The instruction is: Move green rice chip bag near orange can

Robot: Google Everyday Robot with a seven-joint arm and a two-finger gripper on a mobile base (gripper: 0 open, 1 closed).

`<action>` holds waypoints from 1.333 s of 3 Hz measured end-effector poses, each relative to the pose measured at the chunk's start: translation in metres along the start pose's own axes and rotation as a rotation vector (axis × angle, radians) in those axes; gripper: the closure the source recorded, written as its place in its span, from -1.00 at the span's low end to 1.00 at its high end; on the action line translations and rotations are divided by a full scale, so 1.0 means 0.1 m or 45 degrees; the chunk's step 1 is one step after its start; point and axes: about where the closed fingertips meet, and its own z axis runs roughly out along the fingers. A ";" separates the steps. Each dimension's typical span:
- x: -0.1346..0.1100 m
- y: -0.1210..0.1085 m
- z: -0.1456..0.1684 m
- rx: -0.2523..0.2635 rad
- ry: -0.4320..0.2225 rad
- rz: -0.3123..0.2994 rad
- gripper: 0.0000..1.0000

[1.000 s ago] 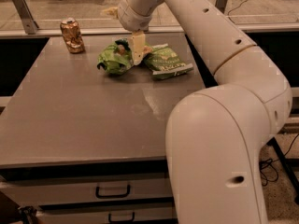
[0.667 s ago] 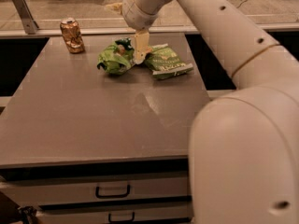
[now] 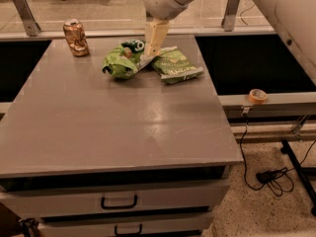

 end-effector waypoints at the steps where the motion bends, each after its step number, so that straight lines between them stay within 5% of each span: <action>1: 0.01 0.01 0.01 -0.003 0.000 0.001 -1.00; 2: 0.43 -0.07 -0.37 0.094 0.115 0.037 -1.00; 4: 1.13 -0.20 -1.59 0.415 0.462 0.099 -1.00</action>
Offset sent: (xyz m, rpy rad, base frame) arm 0.0325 -0.1000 0.0343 0.0378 -0.1062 -0.1940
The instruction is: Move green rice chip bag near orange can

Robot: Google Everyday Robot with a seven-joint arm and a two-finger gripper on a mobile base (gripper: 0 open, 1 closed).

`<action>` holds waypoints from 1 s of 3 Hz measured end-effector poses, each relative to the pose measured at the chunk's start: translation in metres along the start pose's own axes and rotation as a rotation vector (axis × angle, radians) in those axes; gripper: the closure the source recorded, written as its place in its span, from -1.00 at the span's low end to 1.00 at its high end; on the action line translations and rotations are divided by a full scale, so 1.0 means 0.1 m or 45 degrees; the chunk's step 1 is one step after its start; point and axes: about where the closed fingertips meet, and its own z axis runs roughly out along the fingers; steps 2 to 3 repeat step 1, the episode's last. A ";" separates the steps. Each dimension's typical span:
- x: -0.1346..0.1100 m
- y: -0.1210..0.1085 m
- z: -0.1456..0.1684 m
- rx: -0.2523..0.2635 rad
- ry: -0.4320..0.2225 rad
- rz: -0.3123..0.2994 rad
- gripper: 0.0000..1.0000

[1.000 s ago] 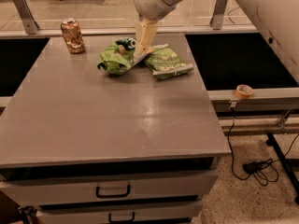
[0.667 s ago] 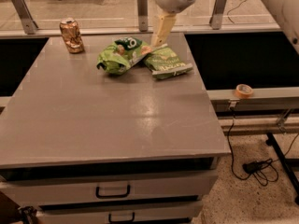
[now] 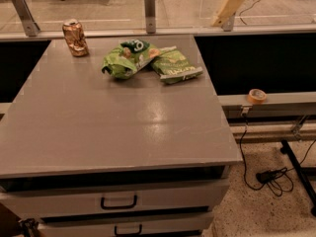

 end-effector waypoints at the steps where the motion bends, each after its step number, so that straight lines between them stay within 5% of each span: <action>1: 0.03 -0.15 -0.03 0.078 0.012 0.002 -1.00; 3: 0.03 -0.15 -0.03 0.078 0.012 0.002 -1.00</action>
Offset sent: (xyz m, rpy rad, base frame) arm 0.0000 0.0000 0.0000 0.0000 0.0000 0.0000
